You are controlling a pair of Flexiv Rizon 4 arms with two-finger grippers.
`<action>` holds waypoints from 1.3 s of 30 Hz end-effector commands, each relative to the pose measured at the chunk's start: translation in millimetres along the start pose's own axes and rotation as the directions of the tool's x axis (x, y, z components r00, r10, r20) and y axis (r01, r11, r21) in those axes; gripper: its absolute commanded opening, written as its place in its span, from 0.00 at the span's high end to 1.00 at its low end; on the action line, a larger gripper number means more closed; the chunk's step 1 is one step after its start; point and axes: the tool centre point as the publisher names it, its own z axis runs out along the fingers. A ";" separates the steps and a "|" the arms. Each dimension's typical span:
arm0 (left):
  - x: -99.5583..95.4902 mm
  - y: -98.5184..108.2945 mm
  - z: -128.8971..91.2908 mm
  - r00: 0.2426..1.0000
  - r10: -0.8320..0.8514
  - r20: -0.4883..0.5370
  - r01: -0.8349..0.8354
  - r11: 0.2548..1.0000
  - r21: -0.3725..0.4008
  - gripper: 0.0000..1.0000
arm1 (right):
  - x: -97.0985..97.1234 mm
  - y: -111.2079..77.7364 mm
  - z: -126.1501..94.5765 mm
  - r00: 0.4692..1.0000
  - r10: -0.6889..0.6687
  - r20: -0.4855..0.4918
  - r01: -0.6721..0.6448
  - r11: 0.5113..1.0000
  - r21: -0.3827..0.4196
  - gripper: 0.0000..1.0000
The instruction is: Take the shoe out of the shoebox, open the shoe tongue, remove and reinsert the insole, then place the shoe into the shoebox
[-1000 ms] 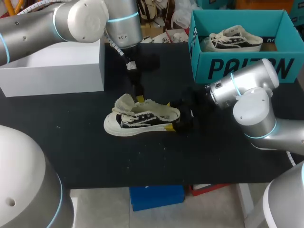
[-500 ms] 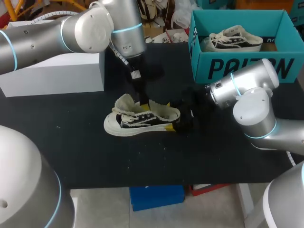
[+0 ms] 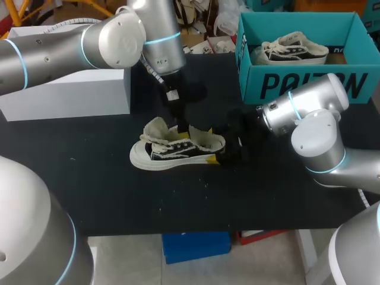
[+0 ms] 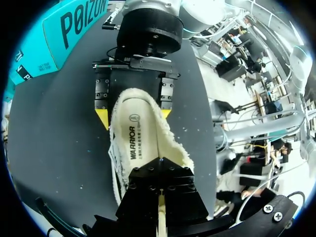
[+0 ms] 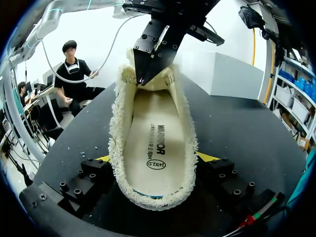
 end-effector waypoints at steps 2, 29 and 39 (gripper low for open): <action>-5.3 5.2 -4.7 1.000 0.011 -0.007 -0.011 1.000 0.022 1.00 | -1.3 -0.9 0.7 1.000 0.002 0.000 -0.002 1.000 0.002 1.00; -0.4 -8.8 48.8 0.999 -0.017 -0.038 0.017 1.000 -0.021 1.00 | -1.3 -0.9 0.7 1.000 0.002 0.000 -0.002 1.000 0.002 1.00; -0.1 -10.4 64.1 0.999 -0.047 -0.002 0.047 0.997 -0.060 1.00 | -1.3 -0.9 0.7 1.000 0.002 0.000 -0.002 1.000 0.002 1.00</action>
